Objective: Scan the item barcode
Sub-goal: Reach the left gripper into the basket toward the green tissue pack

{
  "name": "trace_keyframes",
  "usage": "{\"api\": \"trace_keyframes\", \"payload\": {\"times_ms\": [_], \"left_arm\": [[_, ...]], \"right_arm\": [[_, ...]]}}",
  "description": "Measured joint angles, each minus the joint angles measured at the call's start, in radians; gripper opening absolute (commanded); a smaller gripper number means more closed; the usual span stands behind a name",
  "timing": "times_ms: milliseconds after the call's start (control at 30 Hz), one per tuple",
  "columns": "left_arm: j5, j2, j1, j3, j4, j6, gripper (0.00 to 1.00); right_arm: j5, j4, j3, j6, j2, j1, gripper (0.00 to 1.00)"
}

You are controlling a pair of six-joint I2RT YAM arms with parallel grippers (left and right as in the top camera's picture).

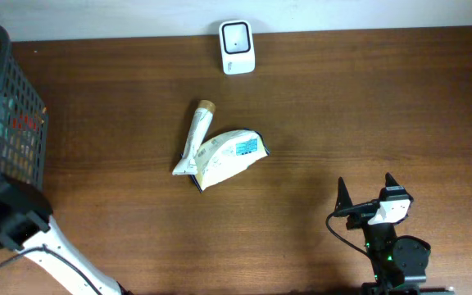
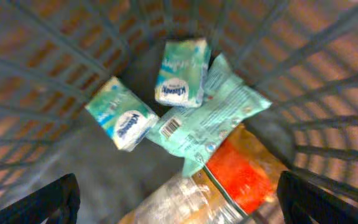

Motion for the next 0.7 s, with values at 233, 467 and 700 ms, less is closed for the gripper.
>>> {"api": "trace_keyframes", "payload": {"times_ms": [233,467,700], "left_arm": [[-0.108,0.163,0.006,-0.005,0.065,0.015,1.00],[-0.144,0.216,0.036,-0.005,0.129,0.015,0.99],[-0.208,0.246,0.037,-0.005,0.112,0.017,0.54]], "right_arm": [[0.000,0.000,0.000,0.000,0.000,0.000,0.99],[0.000,0.000,0.000,0.000,0.000,0.000,0.99],[0.000,0.000,0.000,0.000,0.000,0.000,0.99]]}}
